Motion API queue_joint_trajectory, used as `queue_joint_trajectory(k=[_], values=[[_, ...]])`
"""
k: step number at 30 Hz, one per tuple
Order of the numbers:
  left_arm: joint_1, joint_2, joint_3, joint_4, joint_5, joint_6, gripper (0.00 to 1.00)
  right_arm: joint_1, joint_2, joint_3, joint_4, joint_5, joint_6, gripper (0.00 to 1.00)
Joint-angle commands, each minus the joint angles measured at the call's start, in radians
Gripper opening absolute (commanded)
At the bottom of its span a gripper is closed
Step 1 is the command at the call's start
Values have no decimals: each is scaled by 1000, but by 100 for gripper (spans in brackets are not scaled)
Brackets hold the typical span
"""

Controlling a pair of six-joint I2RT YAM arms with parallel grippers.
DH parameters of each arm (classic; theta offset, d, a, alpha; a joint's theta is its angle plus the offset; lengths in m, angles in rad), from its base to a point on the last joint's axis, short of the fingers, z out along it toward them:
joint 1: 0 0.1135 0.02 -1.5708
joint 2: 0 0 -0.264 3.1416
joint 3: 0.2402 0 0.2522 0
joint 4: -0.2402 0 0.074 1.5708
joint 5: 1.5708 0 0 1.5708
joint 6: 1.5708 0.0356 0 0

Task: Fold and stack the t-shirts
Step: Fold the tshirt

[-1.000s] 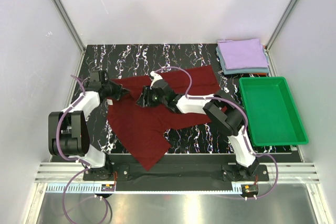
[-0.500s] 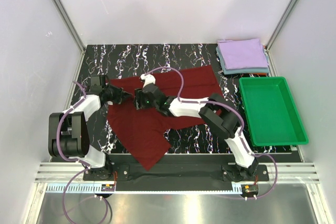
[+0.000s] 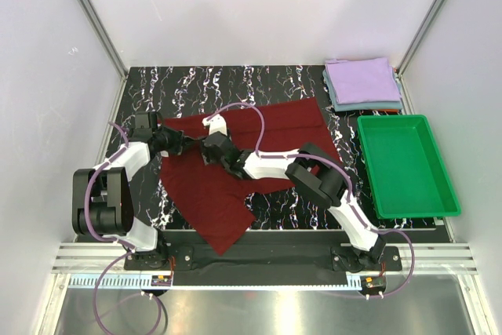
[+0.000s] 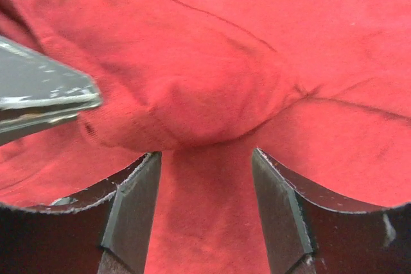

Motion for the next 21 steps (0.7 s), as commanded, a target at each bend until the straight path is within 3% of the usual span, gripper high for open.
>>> queue_joint_trajectory(k=[1, 11, 15, 21], values=[[10, -33, 8, 19, 45, 1, 0, 6, 6, 53, 82, 100, -67, 65], [17, -29, 4, 30, 55, 4, 0, 12, -23, 1, 154, 102, -124, 54], [20, -18, 8, 35, 72, -2, 0, 12, -38, -71, 263, -10, -94, 71], [33, -16, 6, 38, 89, -1, 0, 37, 0, -68, 326, 48, -156, 78]])
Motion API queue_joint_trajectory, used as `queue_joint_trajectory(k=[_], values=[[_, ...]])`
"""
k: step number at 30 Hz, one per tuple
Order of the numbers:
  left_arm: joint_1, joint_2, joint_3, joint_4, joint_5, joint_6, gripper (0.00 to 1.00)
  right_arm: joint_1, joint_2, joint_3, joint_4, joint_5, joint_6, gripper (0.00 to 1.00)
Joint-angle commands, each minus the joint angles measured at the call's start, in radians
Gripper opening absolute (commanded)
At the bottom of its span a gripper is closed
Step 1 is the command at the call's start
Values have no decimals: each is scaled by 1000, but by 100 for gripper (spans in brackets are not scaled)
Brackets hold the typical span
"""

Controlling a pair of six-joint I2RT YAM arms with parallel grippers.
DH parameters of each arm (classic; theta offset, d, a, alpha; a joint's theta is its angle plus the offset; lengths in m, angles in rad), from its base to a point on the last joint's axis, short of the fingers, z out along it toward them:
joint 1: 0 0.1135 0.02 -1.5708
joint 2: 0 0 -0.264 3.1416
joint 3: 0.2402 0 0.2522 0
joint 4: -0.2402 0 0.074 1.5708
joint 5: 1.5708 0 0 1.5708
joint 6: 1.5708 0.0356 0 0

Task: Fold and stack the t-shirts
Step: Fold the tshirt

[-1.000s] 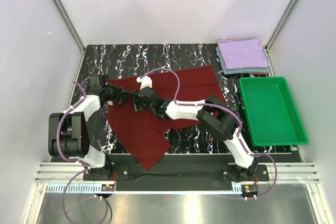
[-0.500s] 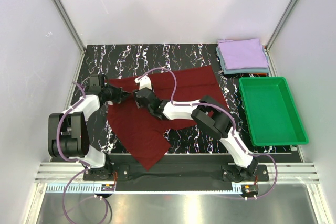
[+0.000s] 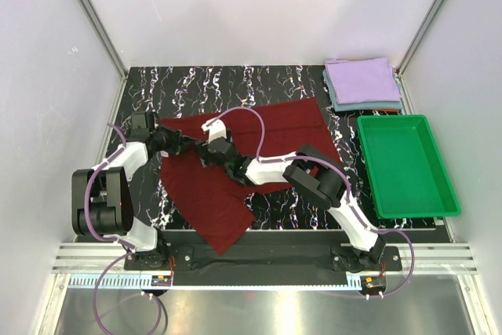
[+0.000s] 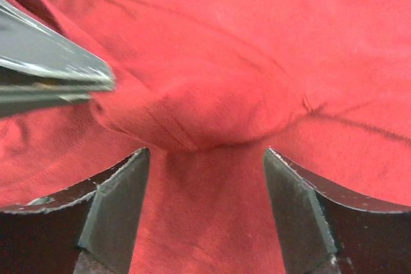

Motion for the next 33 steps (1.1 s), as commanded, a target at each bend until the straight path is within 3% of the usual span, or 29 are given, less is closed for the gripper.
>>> queue_joint_trajectory(k=[1, 5, 14, 23, 29, 33], values=[[11, -16, 3, 42, 54, -3, 0, 28, -4, 14, 136, 71, -63, 79], [14, -6, -8, 73, 76, -23, 0, 39, -16, -27, 249, 125, -105, 83], [17, -15, -6, 79, 91, -32, 0, 42, 51, 55, 225, 232, -148, 87], [17, -36, -31, 57, 64, -19, 0, 47, -48, -33, 236, 343, -270, 76], [6, -131, -69, -33, 1, 18, 1, 59, -159, -153, 164, 355, -238, 68], [-6, -216, -143, -56, -19, 18, 33, 79, -228, -279, 157, 369, -215, 67]])
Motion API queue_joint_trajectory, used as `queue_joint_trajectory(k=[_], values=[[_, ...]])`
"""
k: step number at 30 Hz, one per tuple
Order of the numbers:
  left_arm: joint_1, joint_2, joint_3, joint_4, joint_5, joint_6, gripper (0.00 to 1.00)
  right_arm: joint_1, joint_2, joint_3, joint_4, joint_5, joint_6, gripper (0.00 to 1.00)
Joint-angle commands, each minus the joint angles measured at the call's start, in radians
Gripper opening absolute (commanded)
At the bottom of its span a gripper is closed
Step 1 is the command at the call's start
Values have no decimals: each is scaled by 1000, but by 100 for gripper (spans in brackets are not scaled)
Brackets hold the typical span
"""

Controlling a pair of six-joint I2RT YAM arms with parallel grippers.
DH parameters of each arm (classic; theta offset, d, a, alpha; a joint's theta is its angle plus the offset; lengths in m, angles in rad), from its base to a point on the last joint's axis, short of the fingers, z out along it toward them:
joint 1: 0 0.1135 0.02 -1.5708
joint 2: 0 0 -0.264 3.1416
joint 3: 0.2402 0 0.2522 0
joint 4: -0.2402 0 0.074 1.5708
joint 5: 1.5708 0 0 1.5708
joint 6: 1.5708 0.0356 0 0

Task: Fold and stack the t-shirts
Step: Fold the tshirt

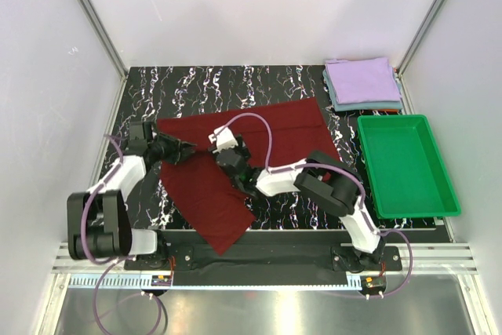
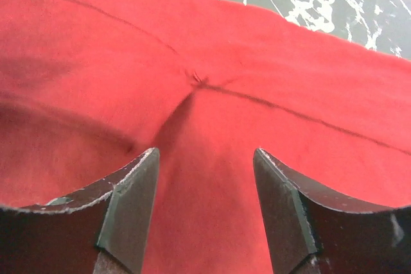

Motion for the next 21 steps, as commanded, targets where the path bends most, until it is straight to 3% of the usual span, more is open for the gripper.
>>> queue_joint_trajectory(k=[1, 3, 9, 15, 19, 21], values=[[-18, -83, -45, -48, -32, 22, 39, 33, -109, -70, 7, 63, 55, 67], [-35, -123, -36, -94, -41, 37, 46, 36, -127, -110, -9, 76, 81, 67], [-62, -206, 4, -227, -154, 143, 54, 34, -199, -171, -50, 73, 155, 67], [36, -20, 97, -238, -213, 285, 54, 5, -285, -109, -298, -146, 265, 66], [115, 79, 209, -255, -297, 419, 55, -64, -363, -145, -377, -323, 346, 57], [143, 110, 251, -275, -338, 468, 55, -128, -388, -160, -415, -410, 420, 43]])
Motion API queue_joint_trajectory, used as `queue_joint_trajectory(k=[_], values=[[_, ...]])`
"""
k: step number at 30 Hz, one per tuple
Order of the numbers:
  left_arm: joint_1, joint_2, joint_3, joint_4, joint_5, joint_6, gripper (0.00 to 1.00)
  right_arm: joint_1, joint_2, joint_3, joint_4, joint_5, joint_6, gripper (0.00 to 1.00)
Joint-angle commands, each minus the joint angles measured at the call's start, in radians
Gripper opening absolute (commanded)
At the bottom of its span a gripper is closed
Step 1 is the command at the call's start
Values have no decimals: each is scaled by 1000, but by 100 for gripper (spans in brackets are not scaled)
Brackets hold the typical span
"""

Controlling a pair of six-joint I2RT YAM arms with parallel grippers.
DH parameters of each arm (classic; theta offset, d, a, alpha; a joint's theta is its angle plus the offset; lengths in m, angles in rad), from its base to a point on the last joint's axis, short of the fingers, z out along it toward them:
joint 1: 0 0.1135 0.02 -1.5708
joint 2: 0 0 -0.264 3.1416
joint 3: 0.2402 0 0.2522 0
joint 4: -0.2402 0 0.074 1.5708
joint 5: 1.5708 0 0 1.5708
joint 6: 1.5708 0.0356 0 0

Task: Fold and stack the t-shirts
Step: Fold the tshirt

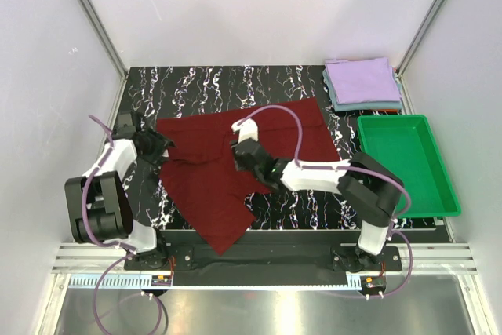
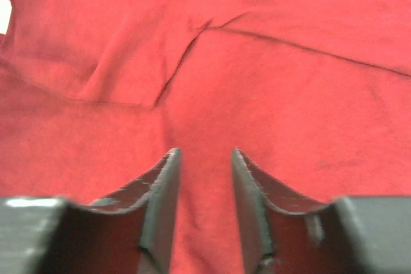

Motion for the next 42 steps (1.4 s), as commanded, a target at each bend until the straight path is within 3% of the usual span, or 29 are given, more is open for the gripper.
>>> queue_joint_trajectory(k=[1, 5, 12, 14, 15, 17, 20, 27, 31, 32, 33, 35, 36, 42], values=[[51, 21, 105, -24, -192, 189, 55, -91, -103, -14, -108, -174, 149, 39], [51, 64, 126, -4, -295, 248, 56, -142, -155, -51, -154, -221, 174, 30], [53, 266, 202, 15, -251, 278, 54, -191, -227, -70, -186, -257, 180, 29], [51, 326, 228, -1, -277, 277, 49, -201, -238, -77, -194, -253, 186, 29], [51, 345, 263, -14, -285, 280, 44, -205, -258, -82, -194, -255, 191, 29], [51, 391, 293, -13, -288, 286, 22, -214, -277, -96, -197, -252, 200, 29], [51, 458, 394, -18, -289, 305, 0, -221, -312, -94, -238, -212, 232, 31], [51, 641, 690, -62, -242, 376, 0, -221, -366, -117, -344, -119, 292, 31], [51, 704, 848, -188, -252, 410, 0, -225, -333, -128, -346, -100, 292, 31], [48, 692, 828, -203, -280, 415, 4, -223, -324, -123, -343, -105, 290, 31], [44, 632, 798, -200, -353, 427, 22, -225, -306, -122, -337, -109, 287, 30], [41, 560, 668, -148, -410, 438, 41, -223, -280, -119, -318, -131, 286, 30], [41, 494, 620, -131, -426, 447, 46, -225, -271, -119, -305, -143, 278, 31], [39, 356, 437, -94, -311, 420, 51, -225, -159, -53, -254, -338, 269, 34]])
